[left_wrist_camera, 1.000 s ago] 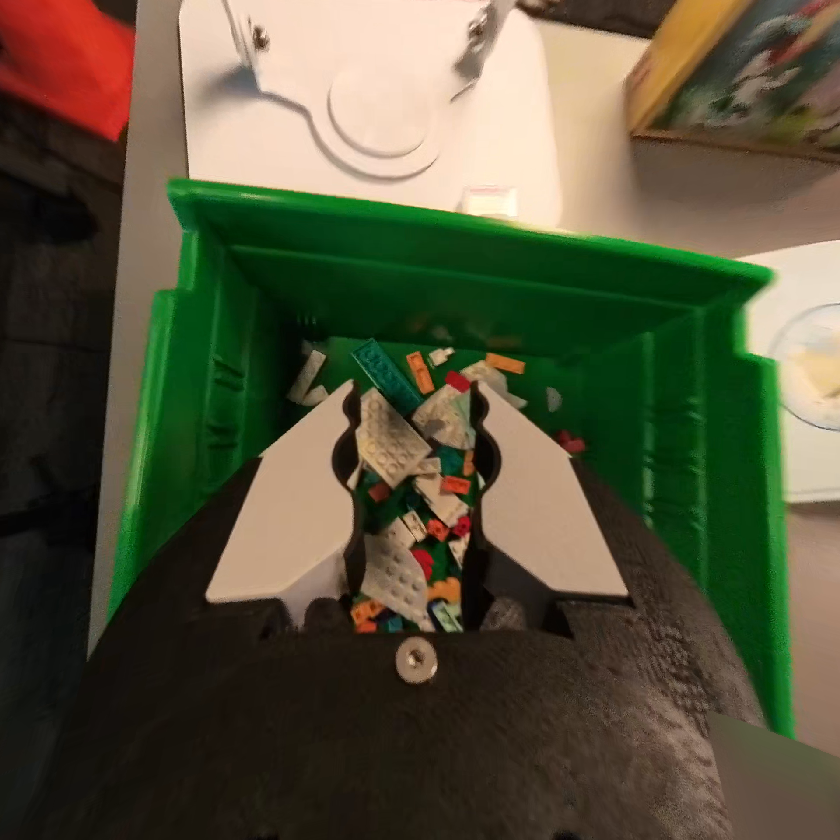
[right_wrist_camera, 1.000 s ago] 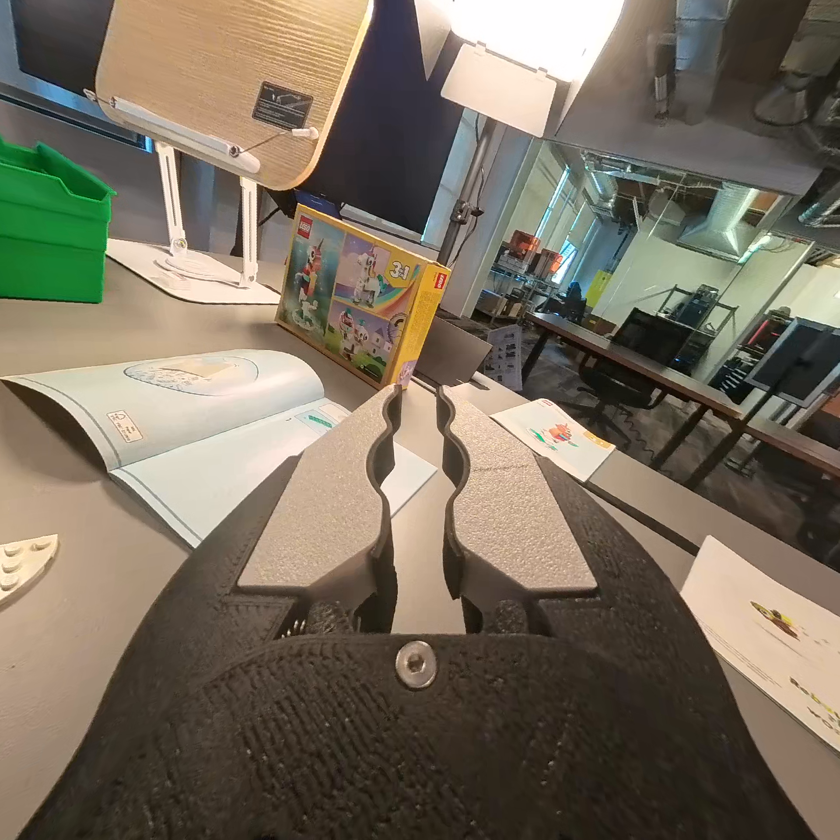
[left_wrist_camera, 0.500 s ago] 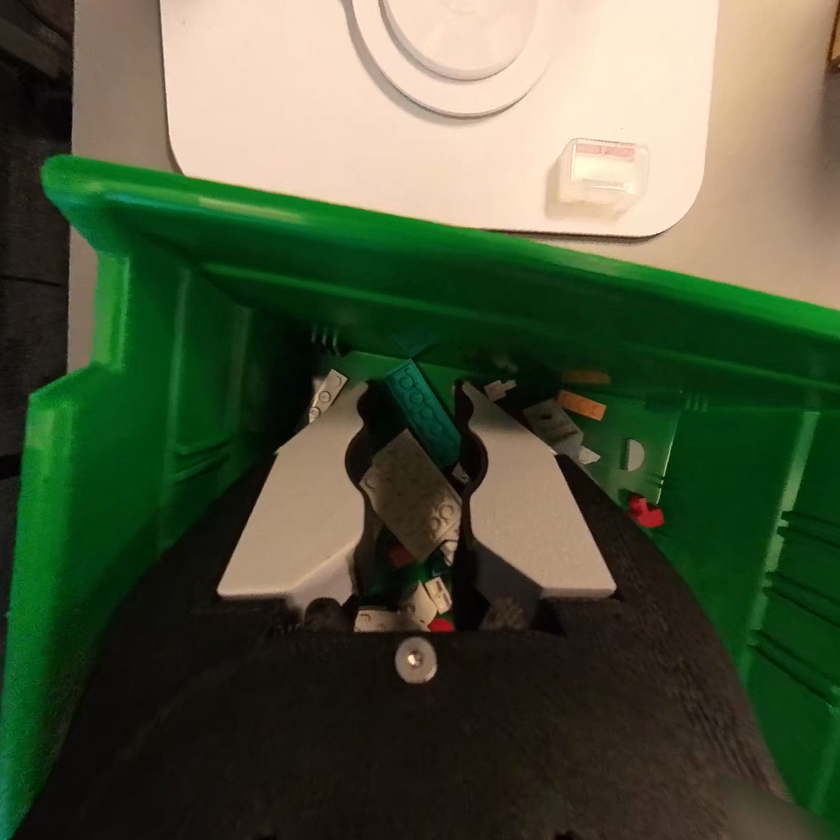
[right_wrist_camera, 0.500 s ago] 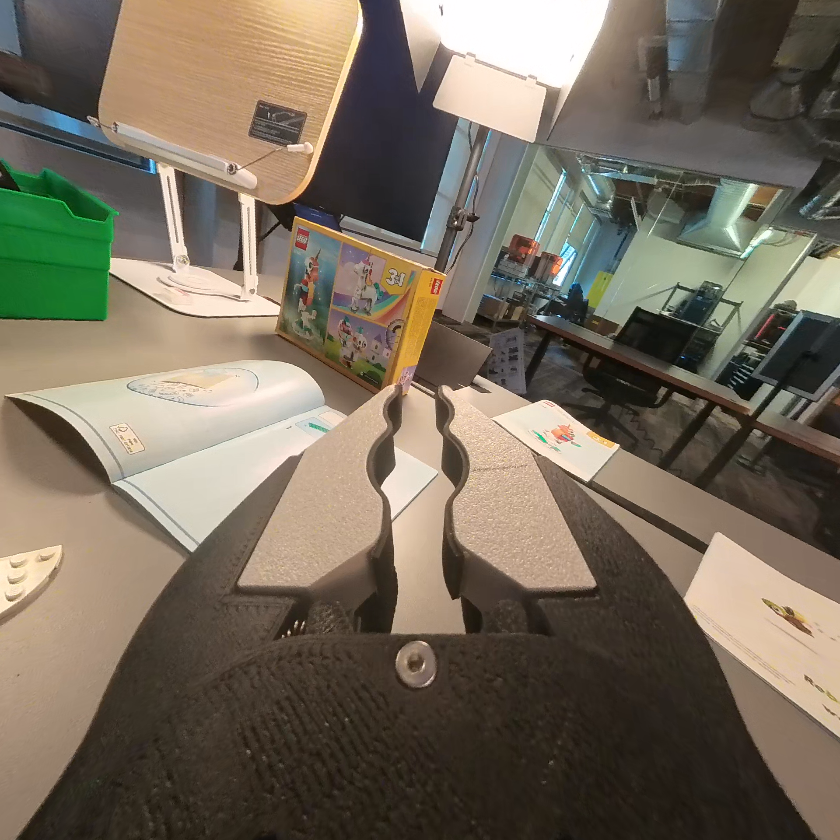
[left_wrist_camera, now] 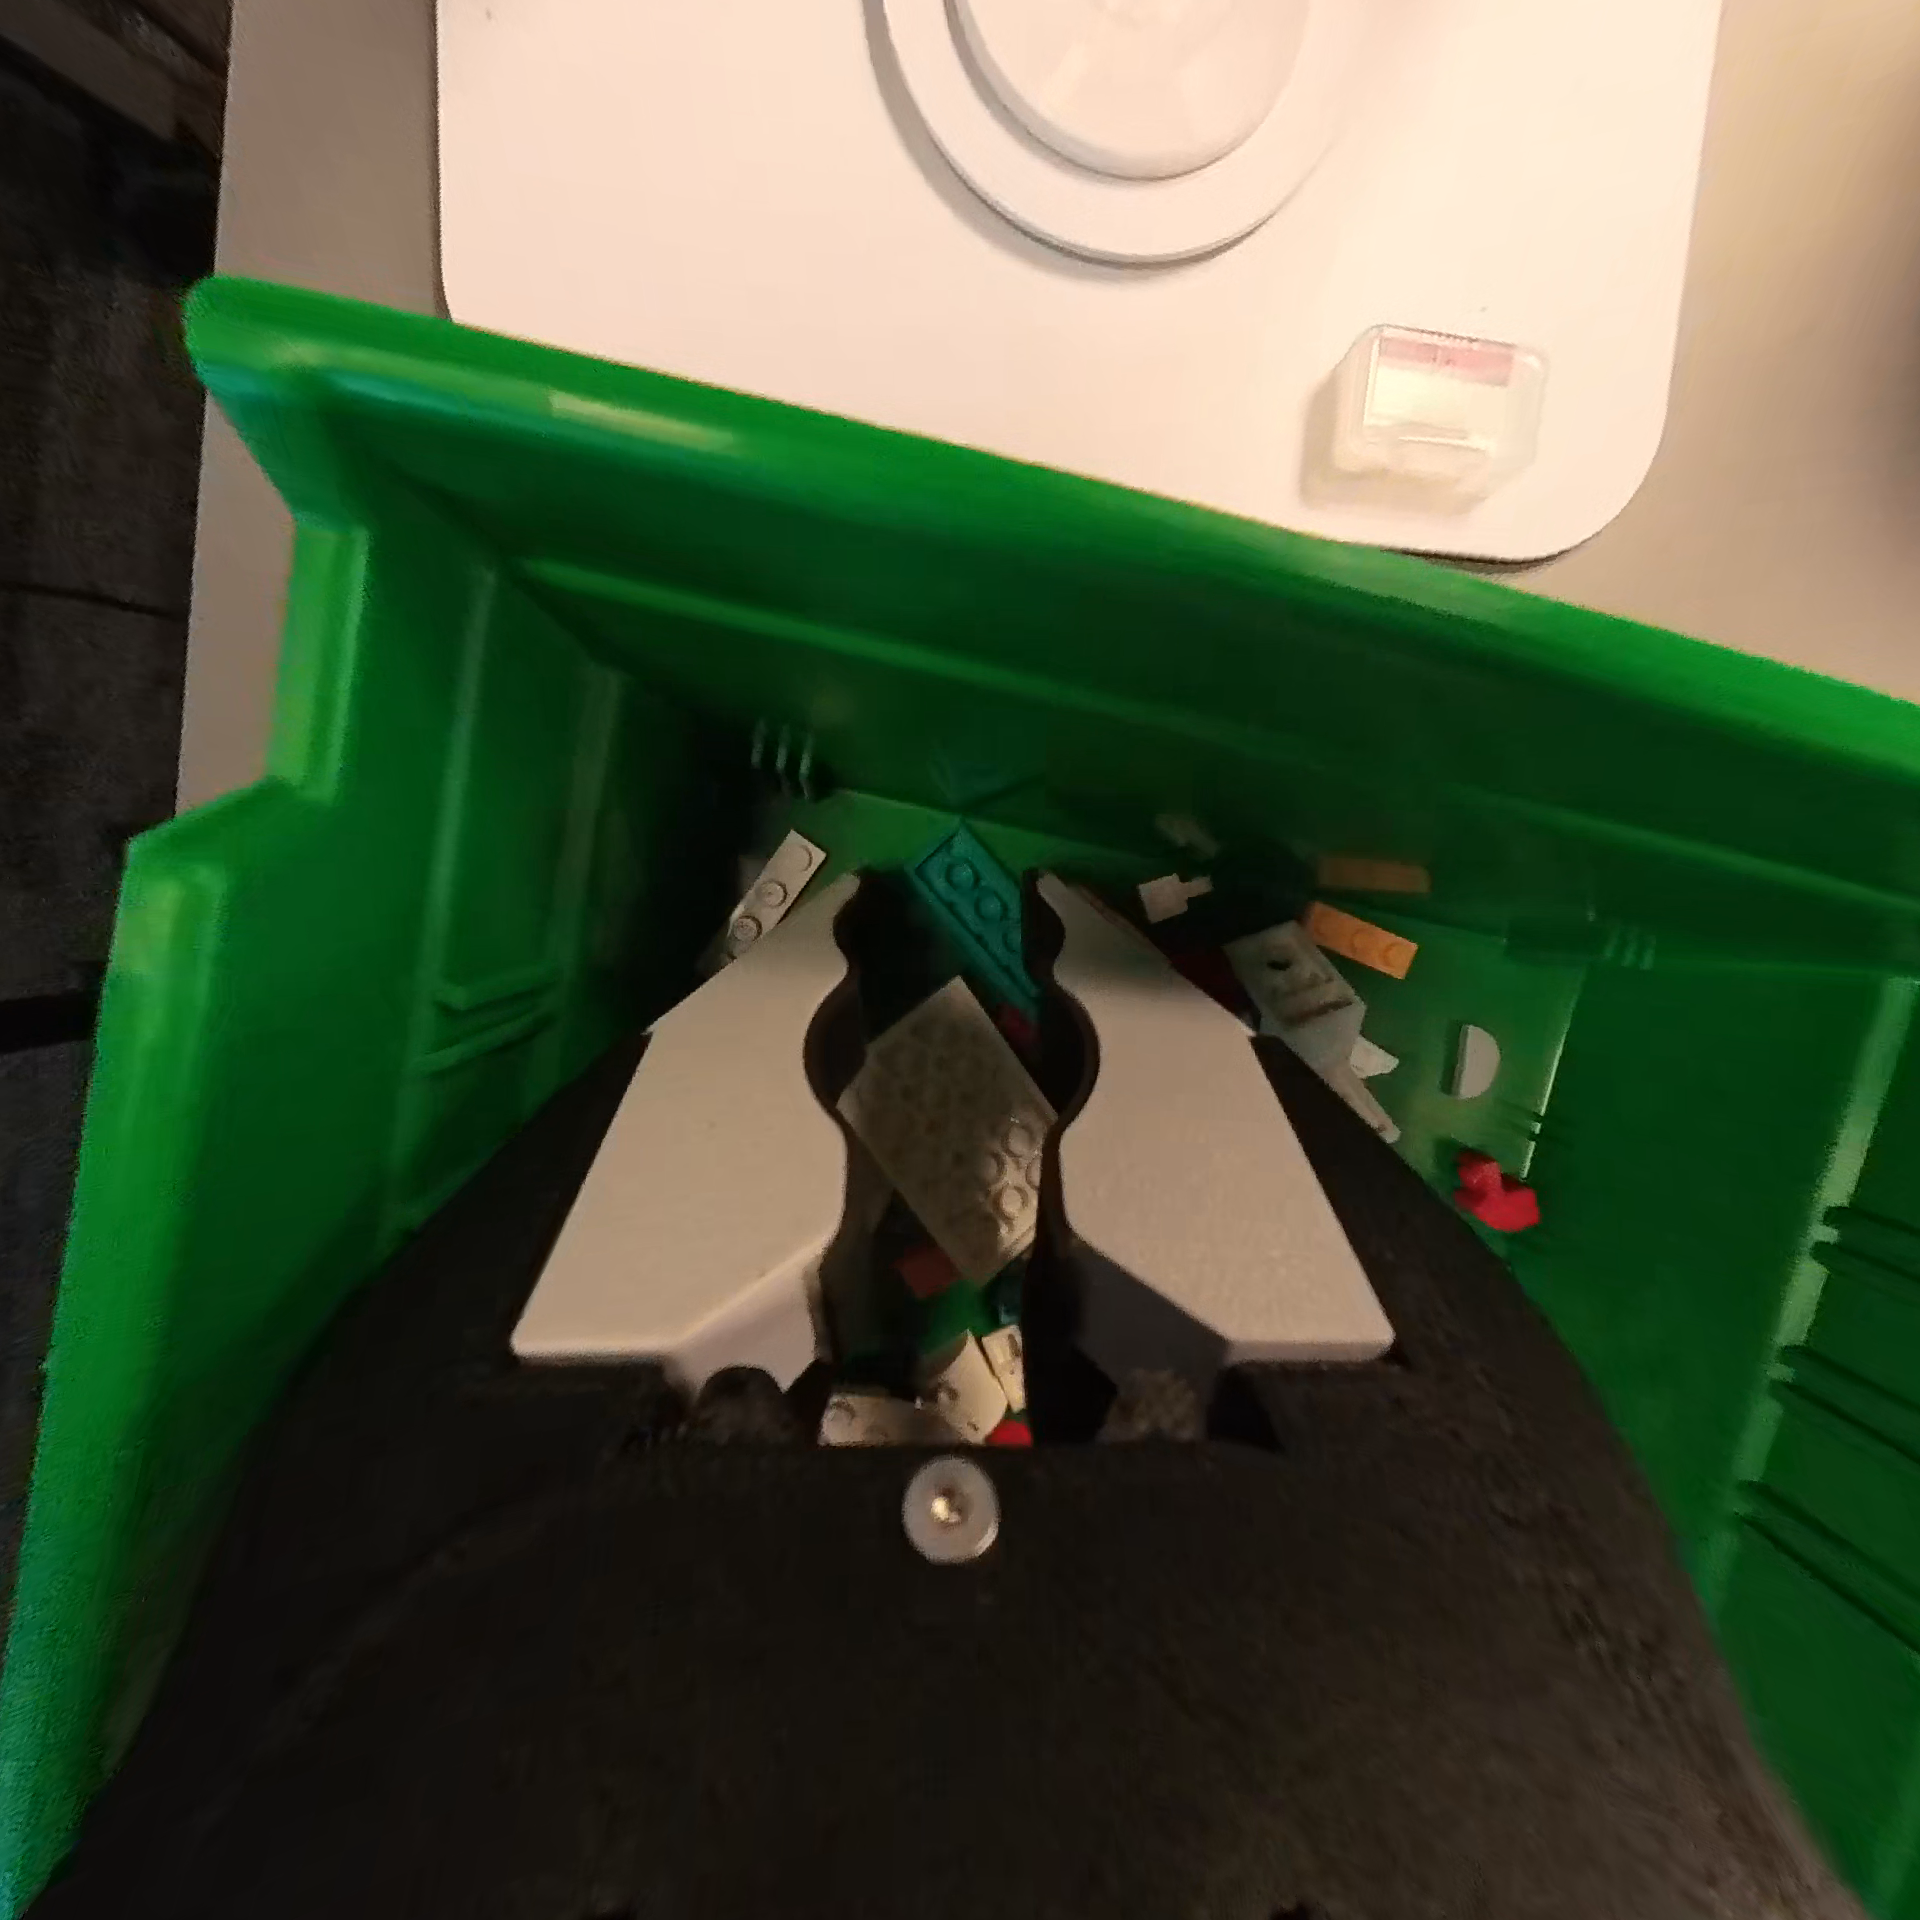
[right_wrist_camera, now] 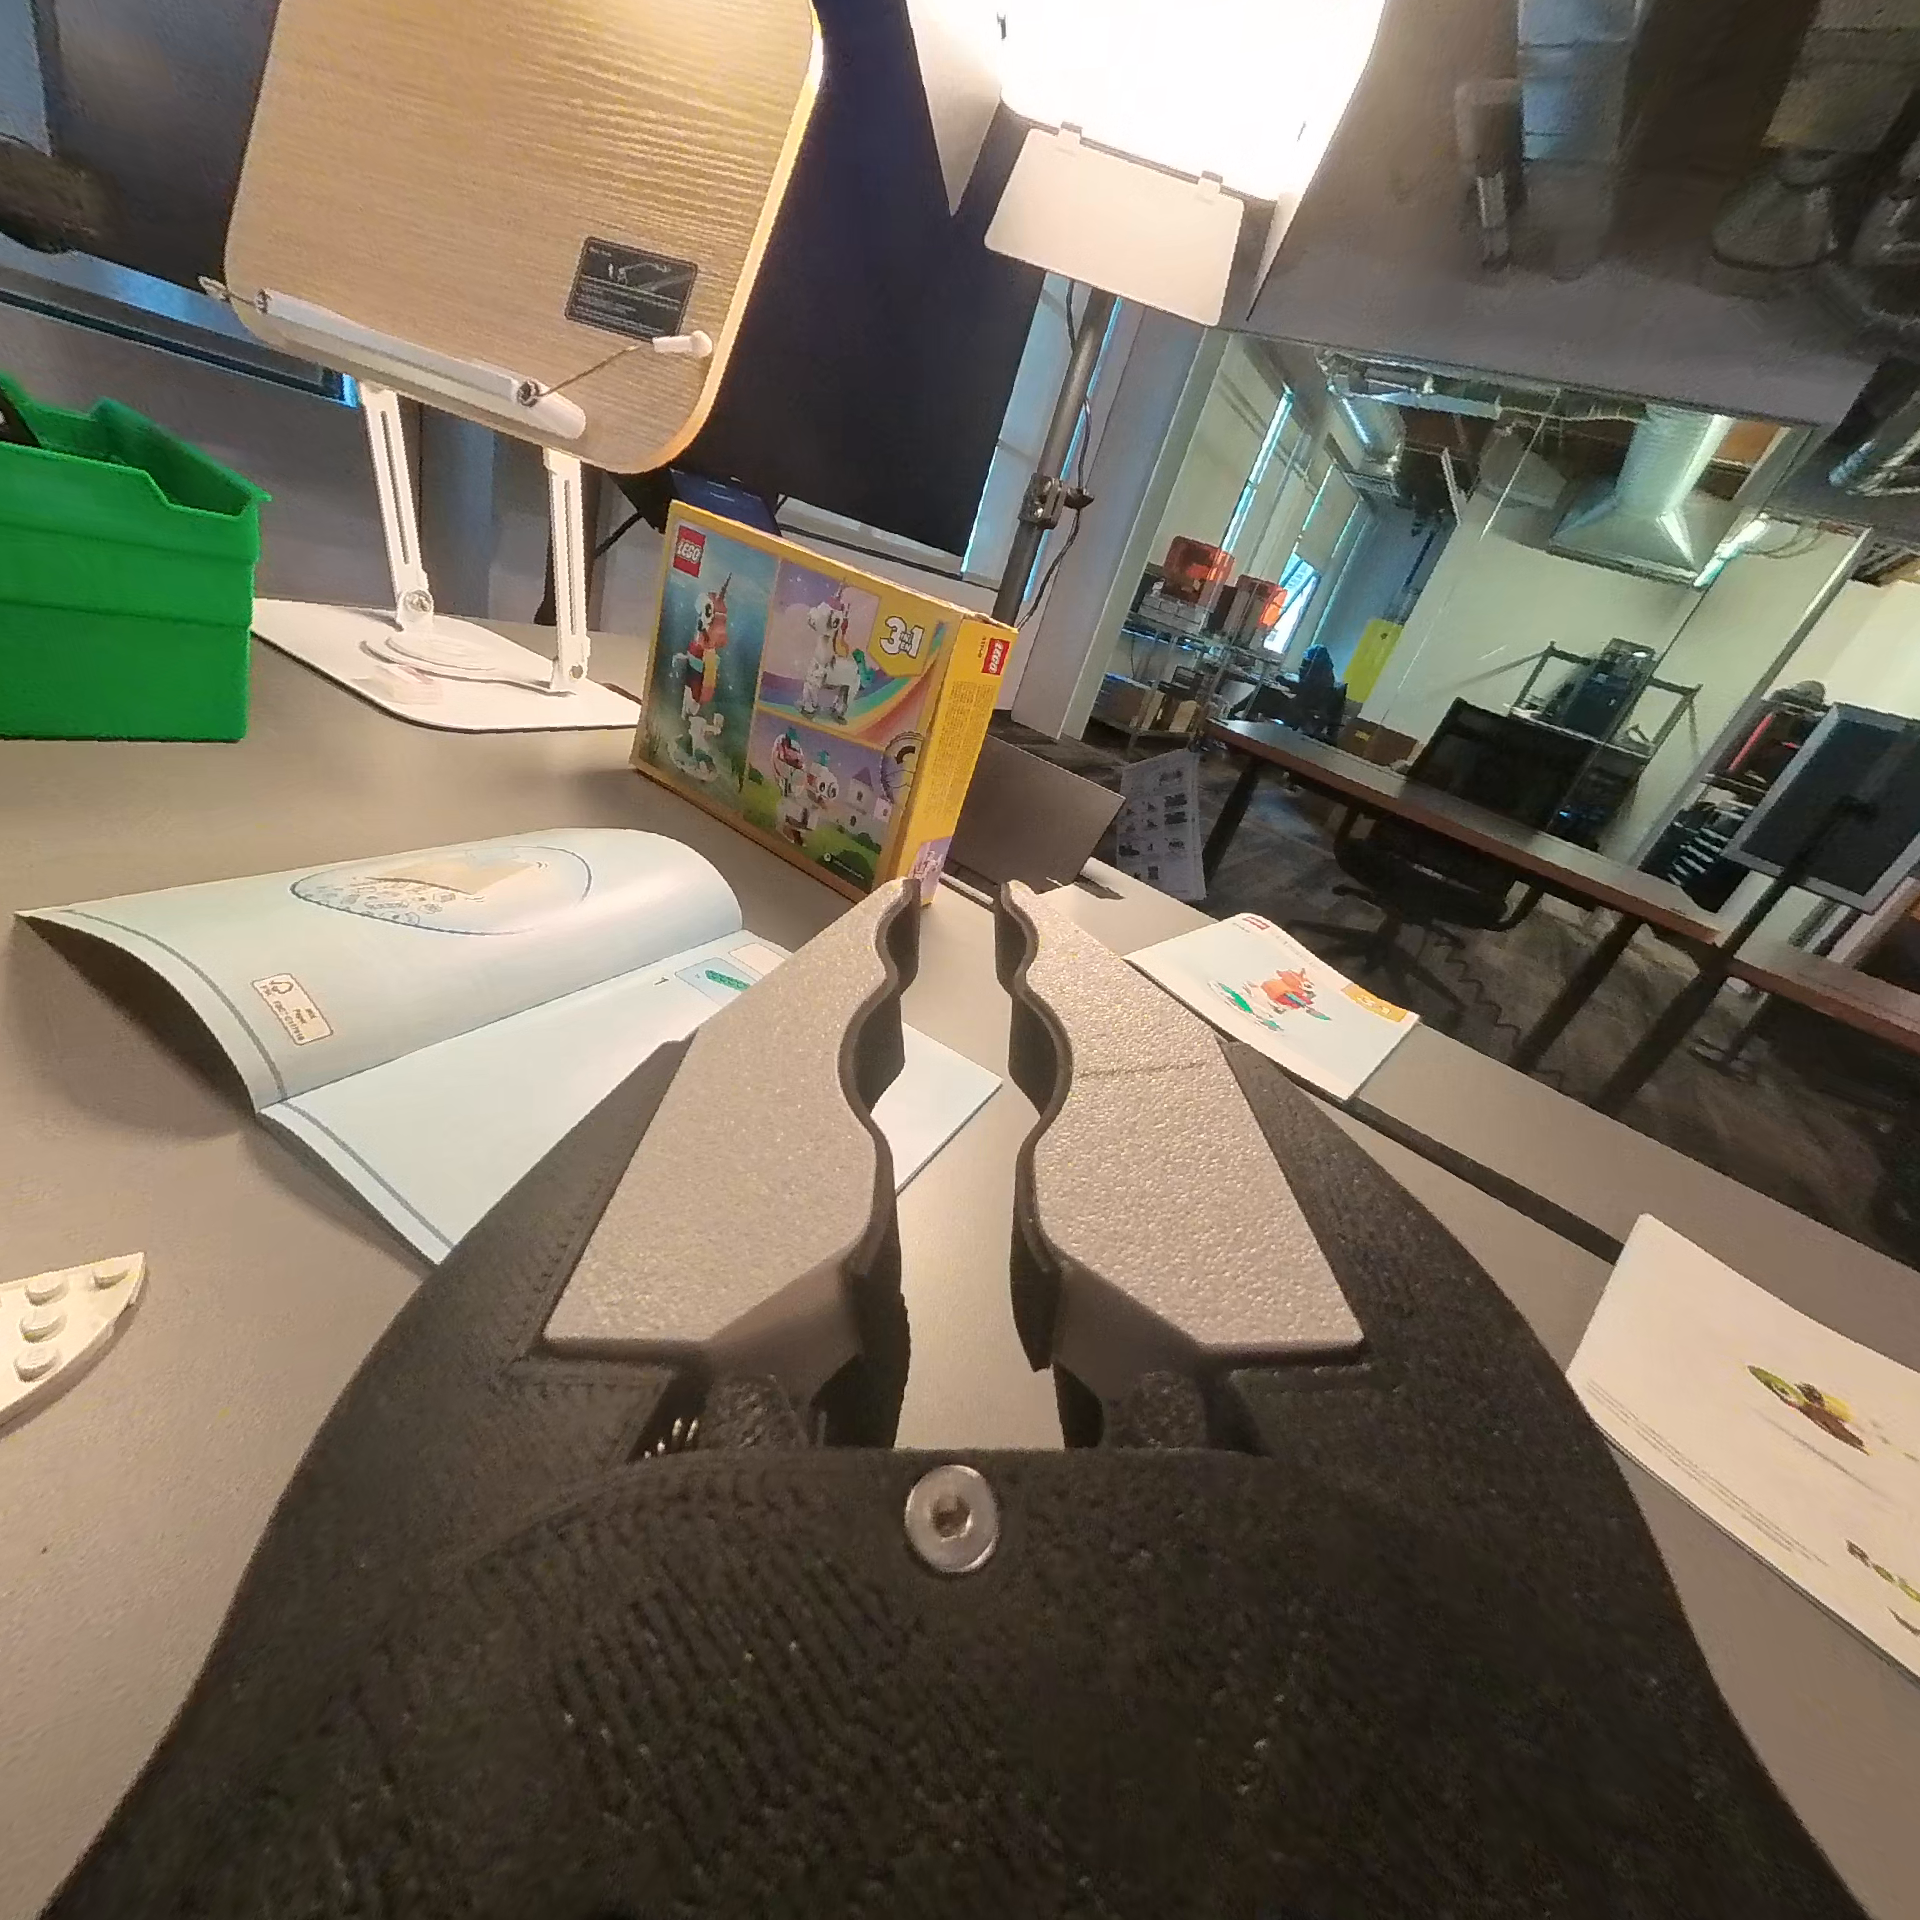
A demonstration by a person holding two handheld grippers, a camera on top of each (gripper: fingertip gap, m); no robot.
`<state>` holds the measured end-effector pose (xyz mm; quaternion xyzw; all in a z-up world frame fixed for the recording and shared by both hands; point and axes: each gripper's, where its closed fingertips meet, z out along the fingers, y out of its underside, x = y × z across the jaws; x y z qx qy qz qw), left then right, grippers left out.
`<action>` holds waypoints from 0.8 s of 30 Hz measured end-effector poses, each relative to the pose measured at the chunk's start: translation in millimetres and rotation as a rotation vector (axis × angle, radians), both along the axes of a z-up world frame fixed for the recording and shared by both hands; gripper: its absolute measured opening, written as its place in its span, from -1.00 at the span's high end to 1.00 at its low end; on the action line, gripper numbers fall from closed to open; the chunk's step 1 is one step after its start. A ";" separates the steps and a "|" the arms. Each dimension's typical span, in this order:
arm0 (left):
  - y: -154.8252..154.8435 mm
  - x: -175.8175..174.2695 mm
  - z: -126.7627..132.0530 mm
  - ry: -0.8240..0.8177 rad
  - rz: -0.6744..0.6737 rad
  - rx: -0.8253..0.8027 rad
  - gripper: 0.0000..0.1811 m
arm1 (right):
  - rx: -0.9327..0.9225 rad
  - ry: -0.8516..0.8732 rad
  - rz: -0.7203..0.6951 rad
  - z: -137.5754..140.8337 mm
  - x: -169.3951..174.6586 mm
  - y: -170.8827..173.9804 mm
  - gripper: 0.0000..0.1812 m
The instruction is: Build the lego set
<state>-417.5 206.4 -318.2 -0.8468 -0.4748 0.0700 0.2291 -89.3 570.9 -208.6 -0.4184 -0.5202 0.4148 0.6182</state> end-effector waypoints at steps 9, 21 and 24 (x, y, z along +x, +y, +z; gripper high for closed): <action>4.9 9.9 0.5 0.001 -0.038 0.012 0.87 | 0.004 -0.001 -0.011 0.2 3.6 -0.8 0.87; 38.6 73.6 151.5 0.351 -0.182 0.531 0.96 | 0.054 0.004 -0.095 2.3 16.7 -1.1 0.87; 52.7 161.5 226.7 0.503 -0.364 0.777 0.96 | 0.066 -0.002 -0.105 1.8 16.2 -1.4 0.88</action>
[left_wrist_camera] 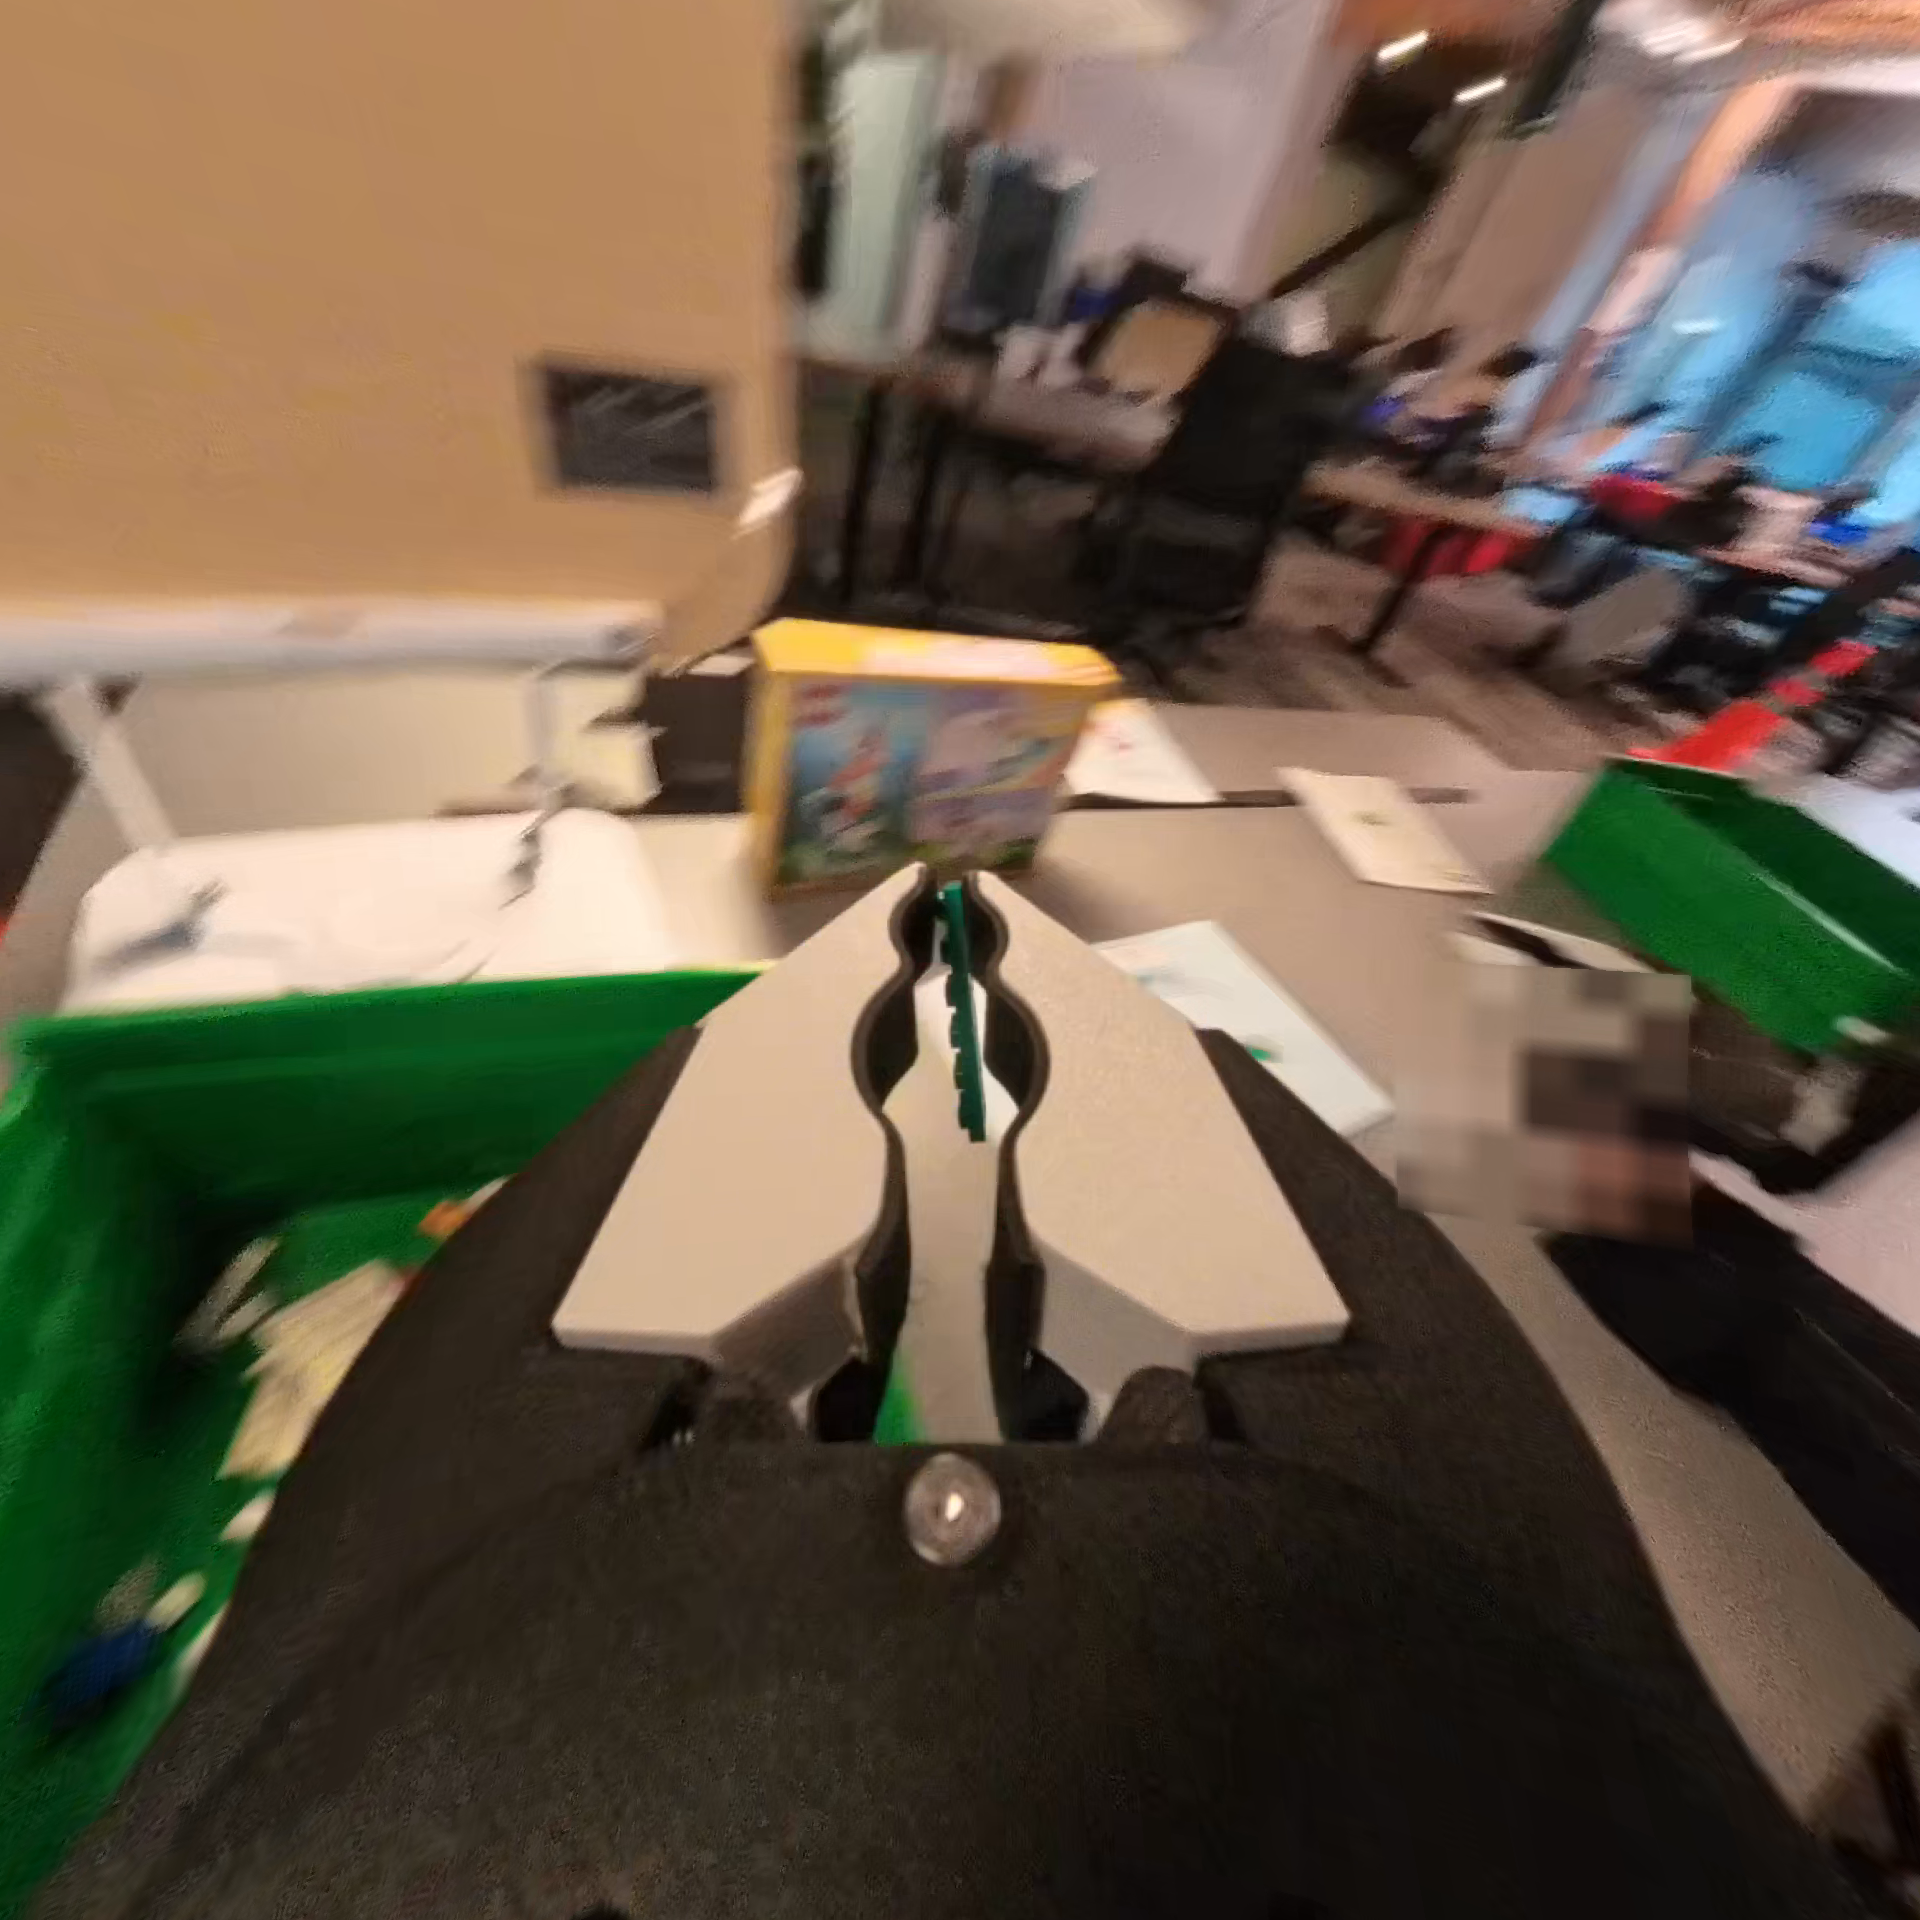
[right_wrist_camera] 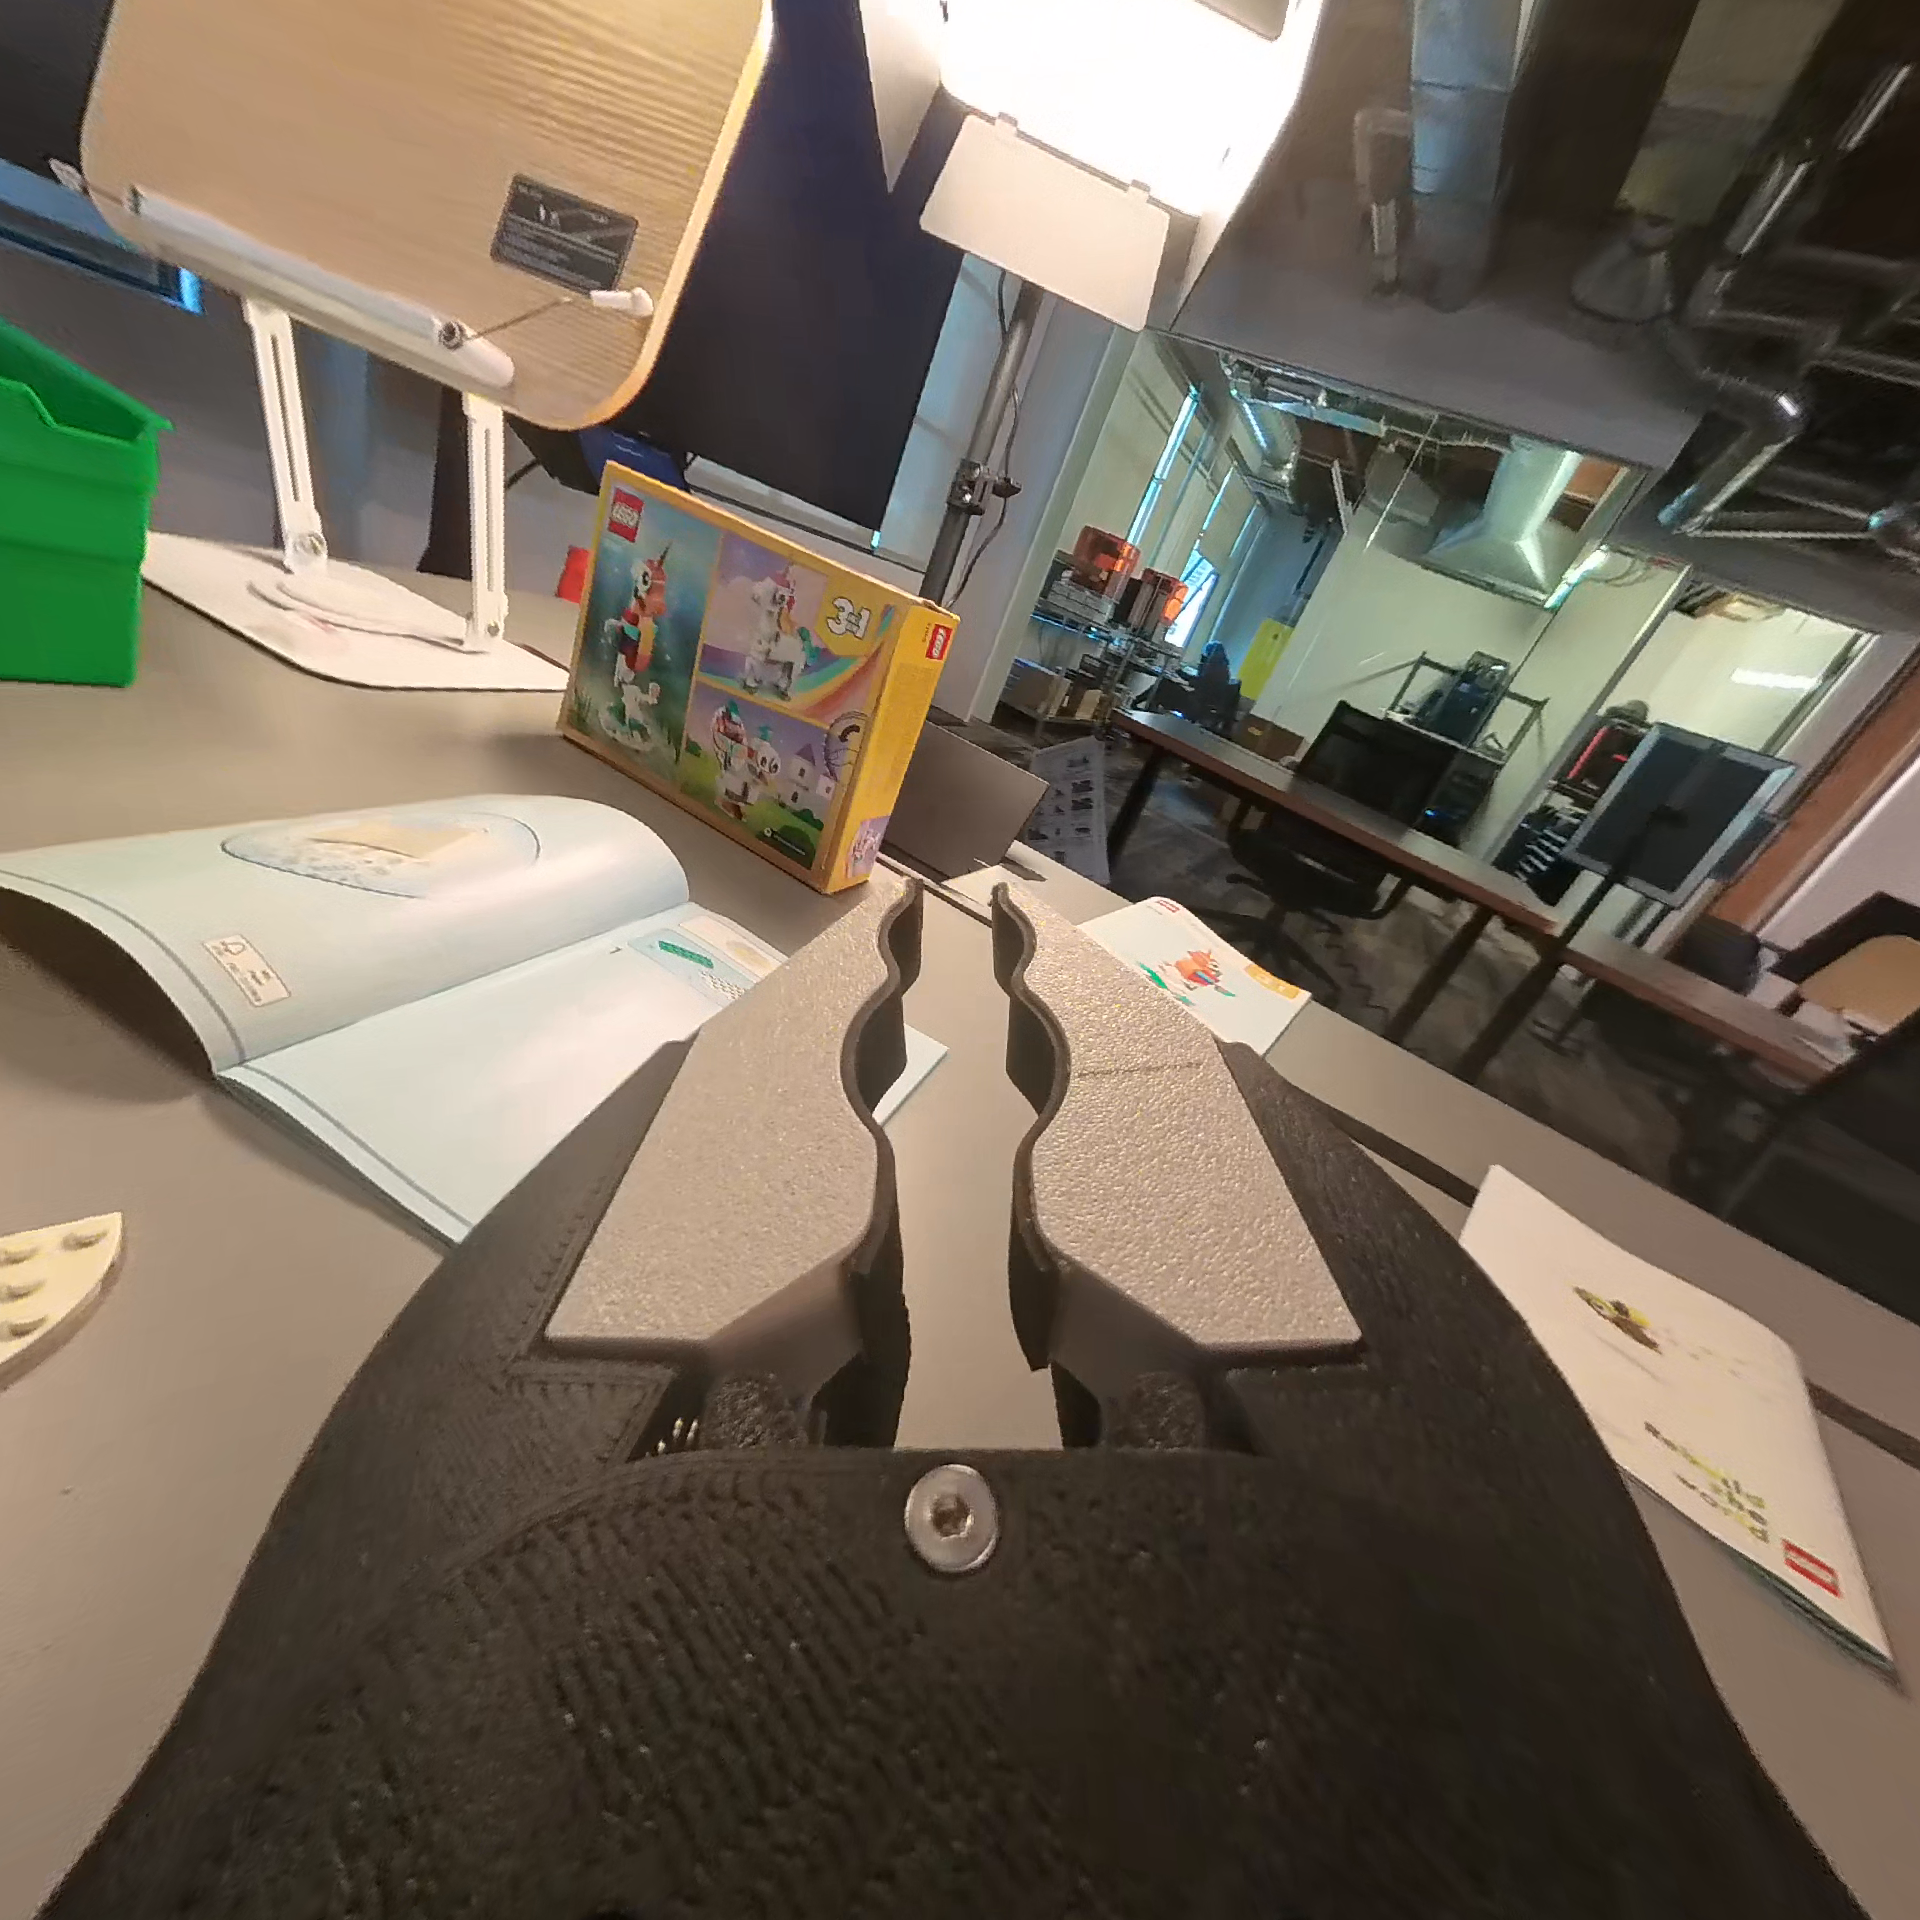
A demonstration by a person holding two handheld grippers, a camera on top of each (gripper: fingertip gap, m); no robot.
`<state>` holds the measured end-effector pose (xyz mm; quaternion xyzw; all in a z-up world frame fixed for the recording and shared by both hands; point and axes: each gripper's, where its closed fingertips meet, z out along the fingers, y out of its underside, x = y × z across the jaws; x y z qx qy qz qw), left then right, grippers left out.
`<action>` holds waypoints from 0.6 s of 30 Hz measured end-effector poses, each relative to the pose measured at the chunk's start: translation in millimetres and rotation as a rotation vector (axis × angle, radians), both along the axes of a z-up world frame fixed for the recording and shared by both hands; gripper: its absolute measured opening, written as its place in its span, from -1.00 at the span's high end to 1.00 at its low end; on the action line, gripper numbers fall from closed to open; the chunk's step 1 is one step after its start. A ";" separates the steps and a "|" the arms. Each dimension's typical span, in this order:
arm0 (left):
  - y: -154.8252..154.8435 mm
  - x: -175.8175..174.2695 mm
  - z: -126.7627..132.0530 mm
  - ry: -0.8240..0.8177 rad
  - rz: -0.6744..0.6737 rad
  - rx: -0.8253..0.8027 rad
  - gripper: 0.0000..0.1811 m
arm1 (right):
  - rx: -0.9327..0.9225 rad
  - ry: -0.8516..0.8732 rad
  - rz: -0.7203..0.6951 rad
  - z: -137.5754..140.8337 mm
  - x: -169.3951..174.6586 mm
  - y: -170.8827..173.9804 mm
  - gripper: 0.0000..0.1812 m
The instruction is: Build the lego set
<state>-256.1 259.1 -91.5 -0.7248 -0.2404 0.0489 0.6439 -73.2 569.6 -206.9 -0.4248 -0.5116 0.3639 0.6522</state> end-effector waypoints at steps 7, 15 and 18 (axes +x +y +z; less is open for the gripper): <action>92.2 183.0 -43.0 0.419 -0.463 -0.111 0.95 | -0.002 -0.013 0.010 -2.2 -1.9 -1.5 0.87; 141.6 206.3 -160.5 1.108 -0.665 -0.376 0.95 | -0.025 -0.008 0.053 -2.2 -2.9 -5.6 0.87; 145.4 200.3 -192.3 1.221 -0.734 -0.478 0.95 | -0.025 -0.005 0.063 -1.7 -4.3 -6.5 0.87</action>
